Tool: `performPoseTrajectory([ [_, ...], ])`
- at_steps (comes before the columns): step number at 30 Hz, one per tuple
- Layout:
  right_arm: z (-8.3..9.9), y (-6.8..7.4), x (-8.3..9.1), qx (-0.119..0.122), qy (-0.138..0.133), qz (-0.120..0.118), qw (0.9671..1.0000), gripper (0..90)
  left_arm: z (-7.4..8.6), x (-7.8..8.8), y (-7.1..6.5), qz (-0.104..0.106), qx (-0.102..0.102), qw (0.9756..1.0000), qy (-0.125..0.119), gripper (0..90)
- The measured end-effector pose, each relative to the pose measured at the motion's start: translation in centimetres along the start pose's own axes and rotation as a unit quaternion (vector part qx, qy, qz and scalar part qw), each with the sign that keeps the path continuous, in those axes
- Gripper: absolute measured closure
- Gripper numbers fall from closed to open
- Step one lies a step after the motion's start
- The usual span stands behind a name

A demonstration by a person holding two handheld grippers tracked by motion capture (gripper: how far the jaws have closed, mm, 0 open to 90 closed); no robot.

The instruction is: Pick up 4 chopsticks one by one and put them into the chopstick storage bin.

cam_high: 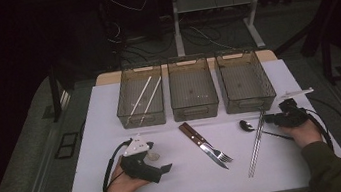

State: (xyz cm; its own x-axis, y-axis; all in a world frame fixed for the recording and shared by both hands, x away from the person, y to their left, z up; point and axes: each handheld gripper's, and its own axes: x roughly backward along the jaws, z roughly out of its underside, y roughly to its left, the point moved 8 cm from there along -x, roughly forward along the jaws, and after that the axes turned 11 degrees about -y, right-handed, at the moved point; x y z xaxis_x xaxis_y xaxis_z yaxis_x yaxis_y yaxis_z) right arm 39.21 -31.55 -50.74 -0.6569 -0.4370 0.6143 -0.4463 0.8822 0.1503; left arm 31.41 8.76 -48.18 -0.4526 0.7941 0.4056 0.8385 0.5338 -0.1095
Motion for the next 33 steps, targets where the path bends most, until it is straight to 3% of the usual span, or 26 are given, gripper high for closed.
performPoseTrajectory([
  [33,-1.4,2.2,-2.5,0.022,0.001,-0.015,0.9996,89.9,0.0,0.0,0.0,0.000,0.000,1.0000,0.000,0.0],
])
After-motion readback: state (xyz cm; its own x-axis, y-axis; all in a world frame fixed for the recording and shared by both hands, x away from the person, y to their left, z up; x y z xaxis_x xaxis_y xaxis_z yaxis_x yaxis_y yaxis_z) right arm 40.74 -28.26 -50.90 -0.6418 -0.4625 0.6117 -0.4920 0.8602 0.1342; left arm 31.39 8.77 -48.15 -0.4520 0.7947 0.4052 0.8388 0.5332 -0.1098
